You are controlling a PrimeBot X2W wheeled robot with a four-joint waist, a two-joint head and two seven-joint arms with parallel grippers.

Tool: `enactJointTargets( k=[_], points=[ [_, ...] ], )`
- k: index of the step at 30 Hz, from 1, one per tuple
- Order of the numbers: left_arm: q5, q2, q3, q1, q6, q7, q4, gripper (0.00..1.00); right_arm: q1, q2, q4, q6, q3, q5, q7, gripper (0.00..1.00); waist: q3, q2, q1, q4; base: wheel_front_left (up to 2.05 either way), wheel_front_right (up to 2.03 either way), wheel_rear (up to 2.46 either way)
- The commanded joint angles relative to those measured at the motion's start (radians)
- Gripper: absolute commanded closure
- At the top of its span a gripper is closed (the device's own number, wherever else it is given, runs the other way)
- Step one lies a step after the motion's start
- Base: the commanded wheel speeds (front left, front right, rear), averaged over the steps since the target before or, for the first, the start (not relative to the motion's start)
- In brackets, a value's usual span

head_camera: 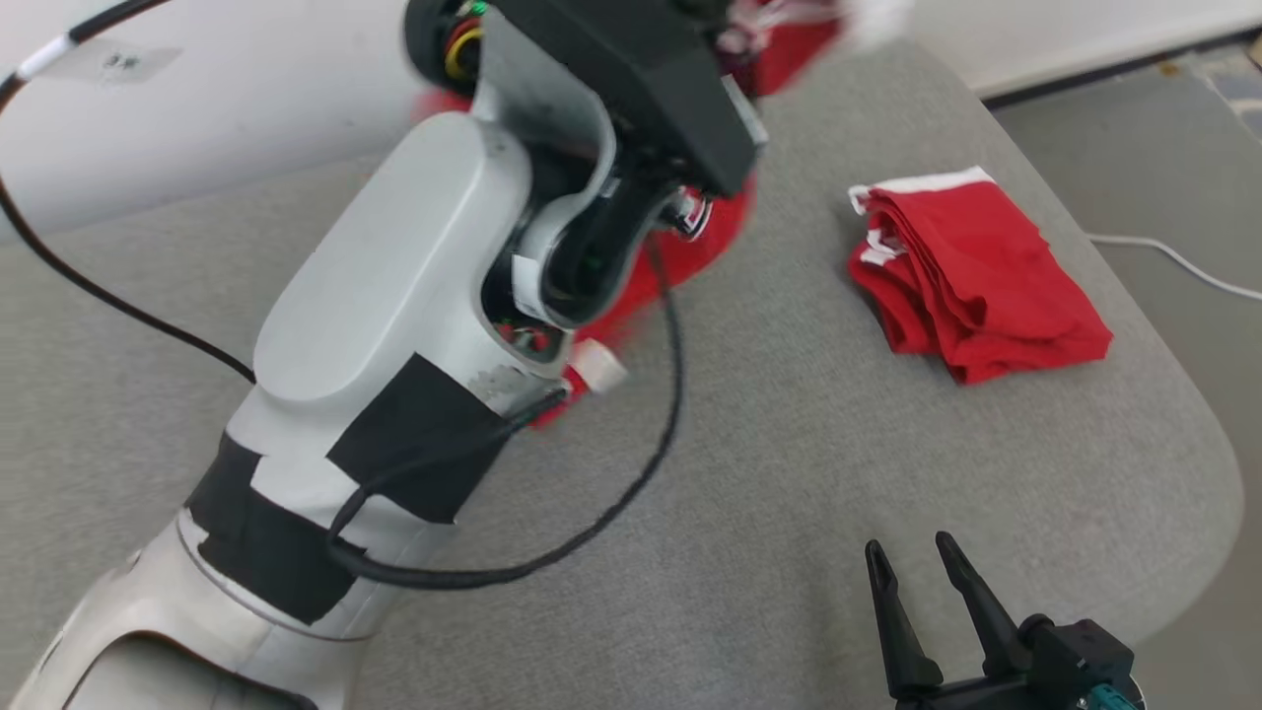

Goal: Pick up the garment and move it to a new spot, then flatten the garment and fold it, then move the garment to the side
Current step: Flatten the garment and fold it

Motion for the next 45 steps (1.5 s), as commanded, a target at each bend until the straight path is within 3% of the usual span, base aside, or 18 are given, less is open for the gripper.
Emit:
enactJointTargets(
  k=[1,5,9,15,22,27,35,45],
  points=[
    [-0.085,0.001,-0.023,-0.032,0.018,-0.069,-0.057,1.0,0.017,-0.006,-0.001,-0.002,-0.001,-0.002,0.006,0.0,-0.068,0.0001,0.0001,0.057,0.0,0.0,0.0],
    [-0.223,0.001,-0.071,-0.052,0.062,-0.187,-0.106,1.0,0.035,-0.008,-0.007,-0.002,-0.007,0.0,0.015,0.0,-0.102,0.0001,0.0001,0.089,0.0,0.0,0.0],
    [-0.266,0.001,-0.114,-0.031,0.088,-0.233,-0.078,1.0,0.041,-0.007,-0.017,-0.002,-0.013,0.002,0.02,0.0,-0.109,0.0001,0.0001,0.122,0.0,0.0,0.0],
    [-0.281,0.013,-0.166,0.111,0.124,-0.281,0.116,1.0,0.042,-0.008,-0.044,-0.002,-0.015,-0.006,0.031,0.0,-0.082,0.0001,0.0001,0.194,0.0,0.0,0.0],
    [-0.242,0.071,-0.168,0.229,0.144,-0.328,0.378,1.0,0.014,-0.016,-0.064,-0.002,0.0,-0.008,0.042,0.0,-0.045,0.0001,0.0001,0.209,0.0,0.0,0.0],
    [-0.203,0.101,-0.108,0.261,0.137,-0.348,0.499,1.0,0.01,-0.019,-0.068,-0.002,0.015,-0.006,0.047,0.0,-0.03,0.0001,0.0001,0.201,0.0,0.0,0.0],
    [-0.073,0.142,0.159,0.362,0.125,-0.349,0.52,1.0,0.018,-0.025,-0.073,-0.002,0.014,-0.01,0.054,0.0,-0.03,0.0001,0.0001,0.192,0.0,0.0,0.0],
    [-0.01,0.103,0.349,0.556,0.102,-0.349,0.573,1.0,0.051,-0.037,-0.087,-0.003,0.008,-0.012,0.073,0.0,-0.079,0.0001,0.0001,0.247,0.0,0.0,0.0]
  ],
)
